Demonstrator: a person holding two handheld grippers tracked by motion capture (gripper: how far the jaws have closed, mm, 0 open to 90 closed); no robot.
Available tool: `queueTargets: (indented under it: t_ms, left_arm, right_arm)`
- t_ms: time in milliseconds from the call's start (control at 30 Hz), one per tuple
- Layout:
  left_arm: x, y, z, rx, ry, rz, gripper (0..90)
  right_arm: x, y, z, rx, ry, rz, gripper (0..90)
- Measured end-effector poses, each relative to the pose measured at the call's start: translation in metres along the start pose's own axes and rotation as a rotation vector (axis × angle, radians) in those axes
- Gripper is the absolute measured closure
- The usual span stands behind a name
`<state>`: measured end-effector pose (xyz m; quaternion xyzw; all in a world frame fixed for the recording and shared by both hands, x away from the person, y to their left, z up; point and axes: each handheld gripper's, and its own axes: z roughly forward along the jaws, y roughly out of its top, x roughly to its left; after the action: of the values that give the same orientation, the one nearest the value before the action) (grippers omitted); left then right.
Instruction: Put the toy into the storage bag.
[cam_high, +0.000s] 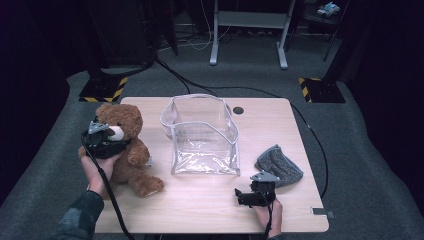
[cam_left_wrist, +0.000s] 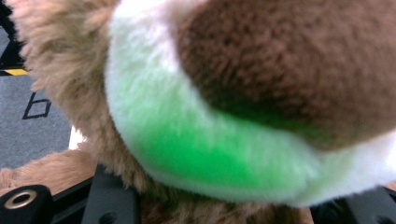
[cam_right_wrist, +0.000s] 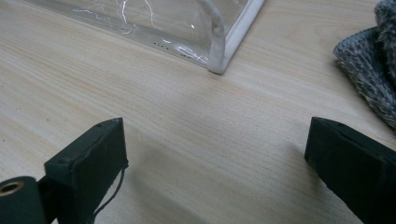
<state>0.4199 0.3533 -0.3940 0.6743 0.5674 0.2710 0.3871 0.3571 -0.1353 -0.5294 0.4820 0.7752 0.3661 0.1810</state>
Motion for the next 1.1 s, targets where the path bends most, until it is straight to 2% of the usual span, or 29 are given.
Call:
queueTargets:
  t_ms: [67,133,300,367,933,1100]
  left_arm:
    - [0.001,0.004,-0.002,0.001,-0.001,-0.001,45.8]
    - [0.0,0.007,-0.002,-0.02,0.005,-0.005,45.8]
    - [0.001,0.018,-0.007,-0.033,0.011,0.01,45.7]
    - [0.001,0.024,-0.01,-0.042,0.018,0.011,45.7]
    - [-0.002,0.068,-0.031,-0.105,0.039,0.036,45.7]
    - [-0.004,0.08,-0.036,-0.131,0.046,0.032,45.7]
  right_arm:
    - [0.0,0.0,0.0,0.002,-0.001,0.001,4.9]
    - [0.001,0.0,0.001,0.003,-0.009,-0.005,4.8]
    - [0.008,0.001,0.004,0.027,-0.063,-0.038,3.5]
    - [0.008,0.001,0.004,0.029,-0.064,-0.025,3.5]
    - [0.008,0.001,0.004,0.028,-0.064,-0.025,3.6]
    - [0.008,0.001,0.004,0.028,-0.067,-0.025,3.7]
